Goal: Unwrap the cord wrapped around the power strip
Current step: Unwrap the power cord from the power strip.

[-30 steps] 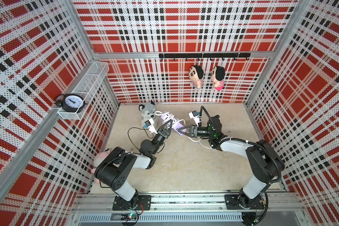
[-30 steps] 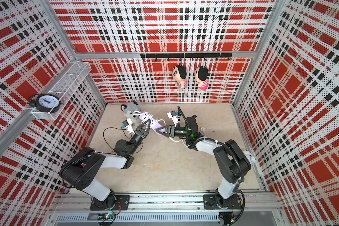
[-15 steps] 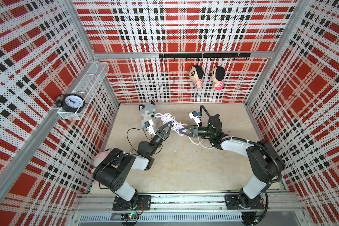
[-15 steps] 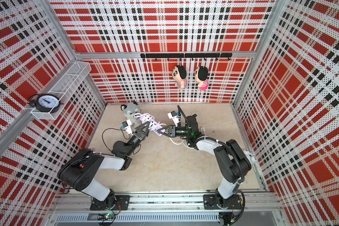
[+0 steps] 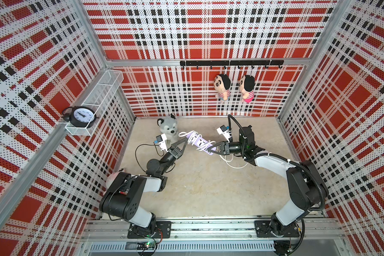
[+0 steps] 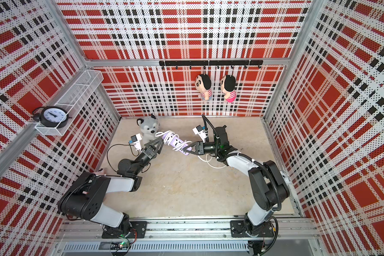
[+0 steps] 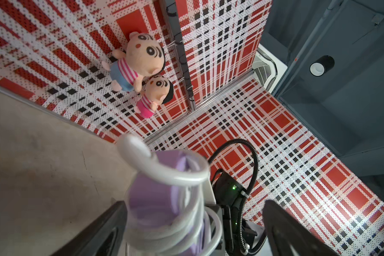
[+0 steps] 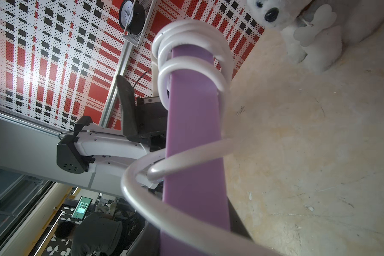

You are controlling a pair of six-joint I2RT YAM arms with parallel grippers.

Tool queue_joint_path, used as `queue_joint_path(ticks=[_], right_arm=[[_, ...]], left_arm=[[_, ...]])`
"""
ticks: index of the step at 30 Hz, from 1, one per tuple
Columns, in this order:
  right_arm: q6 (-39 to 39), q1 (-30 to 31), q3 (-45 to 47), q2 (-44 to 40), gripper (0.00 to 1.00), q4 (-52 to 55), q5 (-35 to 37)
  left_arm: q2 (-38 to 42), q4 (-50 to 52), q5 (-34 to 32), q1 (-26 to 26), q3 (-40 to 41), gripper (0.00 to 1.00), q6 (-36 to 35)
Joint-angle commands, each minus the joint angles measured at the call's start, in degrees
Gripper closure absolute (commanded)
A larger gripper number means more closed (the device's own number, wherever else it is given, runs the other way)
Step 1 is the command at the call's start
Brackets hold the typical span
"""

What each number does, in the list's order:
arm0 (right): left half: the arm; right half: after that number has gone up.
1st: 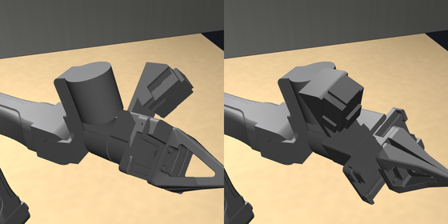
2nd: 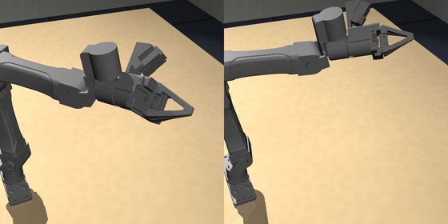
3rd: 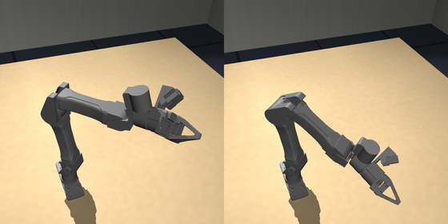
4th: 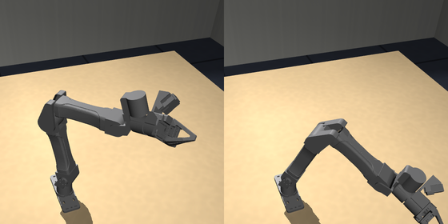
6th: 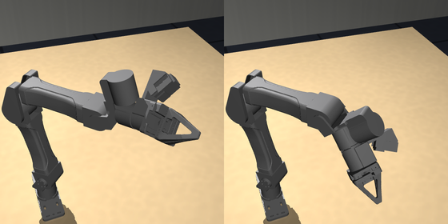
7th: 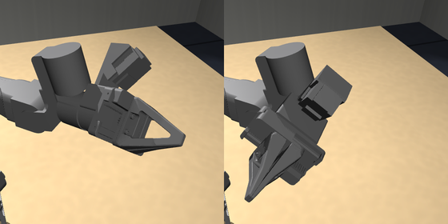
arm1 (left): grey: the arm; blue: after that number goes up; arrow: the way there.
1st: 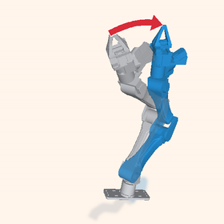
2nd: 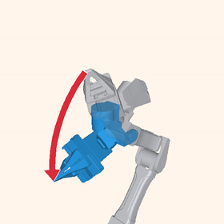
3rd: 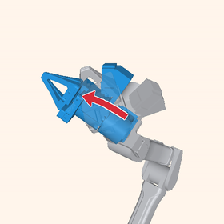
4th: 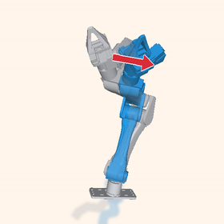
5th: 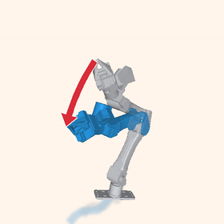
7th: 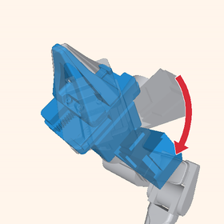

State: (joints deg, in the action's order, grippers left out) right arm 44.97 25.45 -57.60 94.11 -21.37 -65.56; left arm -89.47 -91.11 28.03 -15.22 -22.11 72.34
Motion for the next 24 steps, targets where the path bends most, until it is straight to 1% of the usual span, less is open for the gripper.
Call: queue_joint_path(ticks=[1,3,7,12,13,16,20,22,24], right_arm=[[-4.11,0.28,-1.50,-2.97,1.00,1.76,-3.57],[-4.10,0.25,-1.55,-3.05,1.00,1.51,-4.32],[-4.01,0.29,-1.37,-2.95,1.00,1.38,-5.68],[-4.10,0.22,-1.11,-2.87,1.00,1.24,-6.21],[-4.09,0.21,-1.09,-2.82,1.00,1.11,-6.44],[-4.17,0.23,-0.89,-2.92,1.00,0.93,-6.85],[-4.76,0.26,-0.71,-3.09,1.00,1.89,-7.30],[-6.07,0.22,-1.02,-3.05,1.00,3.74,-7.08],[-6.69,0.29,-1.28,-2.77,1.00,4.64,-7.04]], left_arm=[[-1.49,-11.02,1.25,-0.41,-0.55,0.01,0.47],[-1.58,-11.11,0.72,-0.20,-0.37,0.07,0.28],[-0.73,-11.37,0.38,0.62,-0.25,0.24,0.52],[0.56,-11.25,0.53,0.60,-0.49,0.31,0.72],[0.54,-11.18,0.57,2.43,-0.62,0.32,0.78],[-0.20,-11.15,0.86,2.53,-1.16,0.36,1.09],[-1.22,-11.33,1.36,2.28,-2.03,0.47,1.43],[-1.23,-11.17,1.79,2.00,-2.55,0.45,1.45],[-1.23,-11.10,2.73,1.66,-3.03,0.37,1.46]])
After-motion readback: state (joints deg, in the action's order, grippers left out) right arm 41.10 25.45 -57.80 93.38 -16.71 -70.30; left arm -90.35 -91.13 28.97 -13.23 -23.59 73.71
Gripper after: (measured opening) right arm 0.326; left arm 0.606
